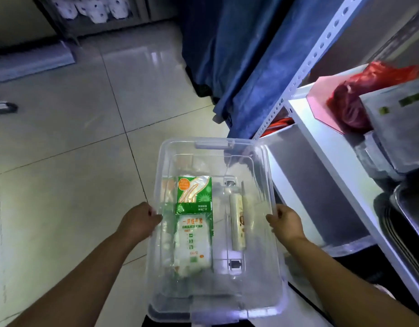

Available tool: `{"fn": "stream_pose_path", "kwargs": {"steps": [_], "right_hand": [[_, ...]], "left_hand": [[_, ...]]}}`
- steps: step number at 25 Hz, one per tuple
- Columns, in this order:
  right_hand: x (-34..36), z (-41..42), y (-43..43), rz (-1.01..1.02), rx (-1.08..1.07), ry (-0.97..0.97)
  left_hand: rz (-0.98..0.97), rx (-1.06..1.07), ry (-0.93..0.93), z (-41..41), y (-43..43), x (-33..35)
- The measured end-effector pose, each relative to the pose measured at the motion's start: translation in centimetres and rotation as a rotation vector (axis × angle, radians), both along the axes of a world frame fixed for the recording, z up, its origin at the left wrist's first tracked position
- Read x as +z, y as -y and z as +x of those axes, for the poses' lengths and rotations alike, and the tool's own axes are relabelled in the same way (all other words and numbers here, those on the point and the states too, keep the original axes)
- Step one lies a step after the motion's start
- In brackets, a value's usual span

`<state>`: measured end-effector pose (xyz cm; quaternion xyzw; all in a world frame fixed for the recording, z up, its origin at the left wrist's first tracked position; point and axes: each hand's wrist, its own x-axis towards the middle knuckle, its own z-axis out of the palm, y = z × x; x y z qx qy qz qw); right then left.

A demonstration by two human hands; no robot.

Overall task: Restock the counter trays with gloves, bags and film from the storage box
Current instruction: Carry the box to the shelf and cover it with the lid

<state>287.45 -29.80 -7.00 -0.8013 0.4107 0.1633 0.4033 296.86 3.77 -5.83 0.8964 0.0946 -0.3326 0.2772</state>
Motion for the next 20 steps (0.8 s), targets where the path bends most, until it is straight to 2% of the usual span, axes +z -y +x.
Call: {"fn": "stream_pose_path", "kwargs": {"steps": [6,13,16,20], "right_hand": [[-13.4,6.1,1.0,-0.003,-0.081,-0.011],[-29.8,9.5,2.9,0.041,-0.048,-0.008],[-34.4,10.1,3.6,0.021,-0.042,0.004],[-37.2,10.3,4.0,0.006,-0.050,0.009]], "left_hand": [[0.035,-0.003,-0.076,5.7,1.8,-13.6],[0.064,0.072,-0.135,6.1,4.5,-30.2],[0.050,0.101,-0.142,5.1,5.2,-35.0],[0.012,0.139,-0.137,4.1,5.5,-38.0]]}}
